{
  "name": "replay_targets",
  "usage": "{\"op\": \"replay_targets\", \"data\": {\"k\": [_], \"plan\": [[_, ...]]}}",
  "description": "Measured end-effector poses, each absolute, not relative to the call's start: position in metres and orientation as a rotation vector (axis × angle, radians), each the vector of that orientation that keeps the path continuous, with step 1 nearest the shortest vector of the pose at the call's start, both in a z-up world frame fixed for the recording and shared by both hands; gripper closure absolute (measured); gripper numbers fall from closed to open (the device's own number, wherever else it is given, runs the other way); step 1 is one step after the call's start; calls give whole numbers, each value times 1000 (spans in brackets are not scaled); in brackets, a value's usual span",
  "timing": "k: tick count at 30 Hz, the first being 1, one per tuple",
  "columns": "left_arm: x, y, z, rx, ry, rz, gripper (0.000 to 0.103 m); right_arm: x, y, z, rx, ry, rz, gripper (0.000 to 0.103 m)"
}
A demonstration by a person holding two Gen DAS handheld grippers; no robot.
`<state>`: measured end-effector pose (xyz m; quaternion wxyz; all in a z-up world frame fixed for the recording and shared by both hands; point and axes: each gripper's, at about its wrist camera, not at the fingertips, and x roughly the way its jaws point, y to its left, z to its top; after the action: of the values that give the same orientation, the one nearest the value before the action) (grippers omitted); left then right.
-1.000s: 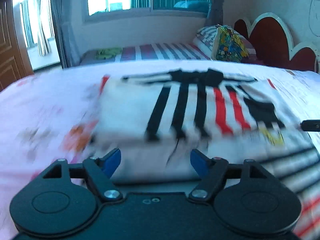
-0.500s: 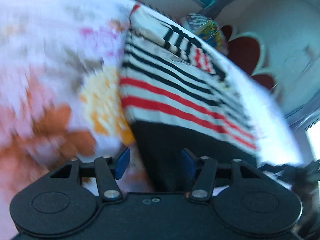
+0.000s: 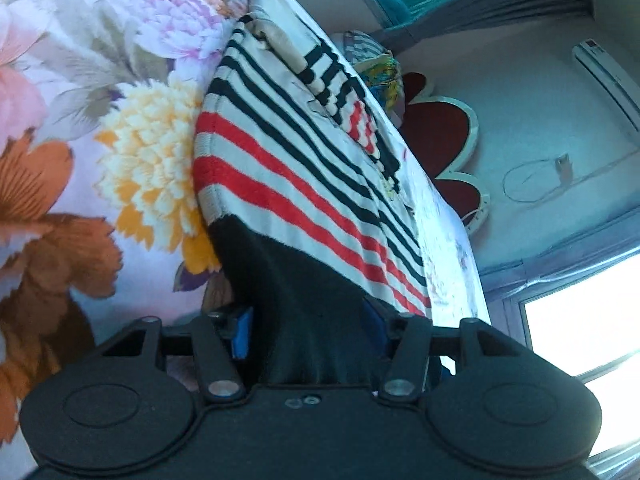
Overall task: Fold small clothes
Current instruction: 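Lift the black hem with both tools and fold it toward the collar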
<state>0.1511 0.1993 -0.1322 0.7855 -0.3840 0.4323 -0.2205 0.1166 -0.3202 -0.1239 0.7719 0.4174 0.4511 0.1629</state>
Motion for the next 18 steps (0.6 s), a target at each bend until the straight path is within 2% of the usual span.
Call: {"op": "replay_targets", "data": {"k": [7,13,16,18], "plan": [[145,198,-135,-858,921,-541,52,99,-313,-121,840,1031,466,57],[140,201,-140,-891,906,-506,52,96,-314,-124,883,985,411,57],[152,195,-135,-839,907,-515,49,103,-311,-121,837,991,427,58],[156,193,-137,-857,913,-526,49,104,-312,-120,837,995,438,67]]}}
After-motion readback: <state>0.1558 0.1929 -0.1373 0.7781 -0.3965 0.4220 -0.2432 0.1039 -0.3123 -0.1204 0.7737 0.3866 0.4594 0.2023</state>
